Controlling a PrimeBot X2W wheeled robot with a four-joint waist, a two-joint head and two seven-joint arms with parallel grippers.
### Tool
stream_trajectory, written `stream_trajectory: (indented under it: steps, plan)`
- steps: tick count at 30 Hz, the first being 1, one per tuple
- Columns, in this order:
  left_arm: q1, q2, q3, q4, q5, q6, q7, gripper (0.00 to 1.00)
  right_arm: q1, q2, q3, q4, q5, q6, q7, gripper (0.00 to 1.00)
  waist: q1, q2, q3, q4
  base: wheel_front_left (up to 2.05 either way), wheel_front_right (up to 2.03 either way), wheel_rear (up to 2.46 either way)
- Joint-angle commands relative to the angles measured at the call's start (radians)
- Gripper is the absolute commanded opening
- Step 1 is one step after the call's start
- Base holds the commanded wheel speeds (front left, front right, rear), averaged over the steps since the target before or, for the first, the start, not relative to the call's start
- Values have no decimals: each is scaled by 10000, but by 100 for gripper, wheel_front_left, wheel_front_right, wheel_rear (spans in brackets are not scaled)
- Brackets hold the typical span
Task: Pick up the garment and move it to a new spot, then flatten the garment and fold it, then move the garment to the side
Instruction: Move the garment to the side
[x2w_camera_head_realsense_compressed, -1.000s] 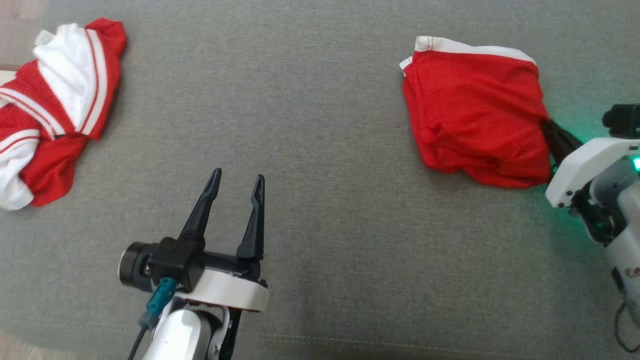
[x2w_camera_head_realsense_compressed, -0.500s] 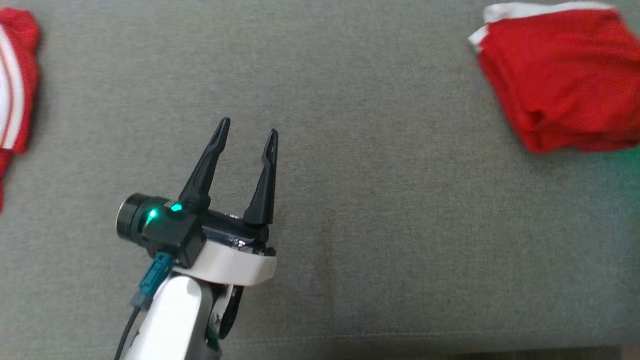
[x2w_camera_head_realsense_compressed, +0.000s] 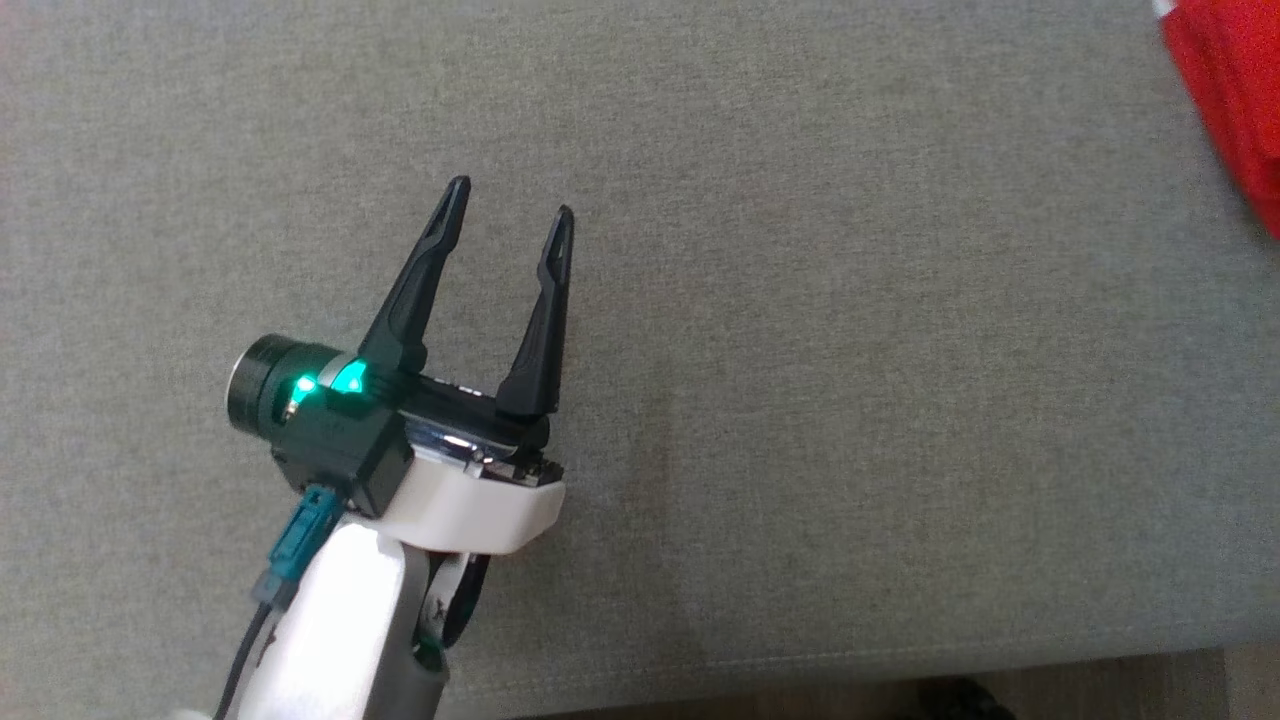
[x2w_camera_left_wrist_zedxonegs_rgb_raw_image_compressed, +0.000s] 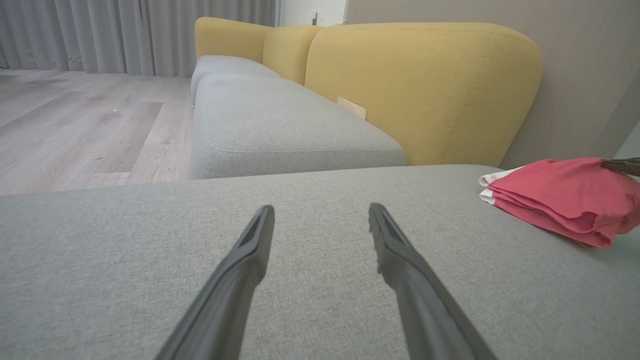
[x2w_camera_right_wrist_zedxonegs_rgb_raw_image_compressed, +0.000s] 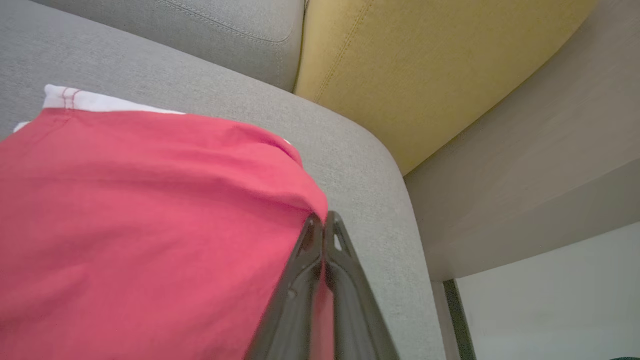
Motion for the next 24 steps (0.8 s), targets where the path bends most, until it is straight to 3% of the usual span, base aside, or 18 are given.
stream_trajectory:
  steps: [1,8,9,11,12,18,24]
  plan:
    - [-176,14,219,-384,19,31,-51,100,328,-524,-163,-309,-100,-9,48,0,-1,0,72,30,0,0,0]
    - [-342,14,114,-463,-91,-25,-51,100,1103,-288,-1944,-1259,-1407,-9,706,0,-1,0,292,216,0,0,0]
    - [-358,14,117,-455,-107,-32,-51,100,1198,-180,-2174,-1383,-1615,-9,754,9,-1,0,281,247,0,0,0]
    - [-366,14,126,-437,-142,-27,-51,100,1375,77,-2635,-1559,-2082,-9,910,47,-1,0,214,305,0,0,0]
    - [-361,14,132,-431,-159,-20,-51,100,1442,239,-2891,-1613,-2318,-9,1032,99,-1,0,163,331,0,0,0]
    - [-141,14,261,-292,-194,50,-51,100,1799,1435,-3554,-2481,-3750,-9,1087,100,-1,0,-446,400,0,0,0]
    - [363,14,627,154,-427,302,-51,100,1974,3164,-2831,-2934,-3254,-9,233,100,-1,0,-1477,339,0,0,0]
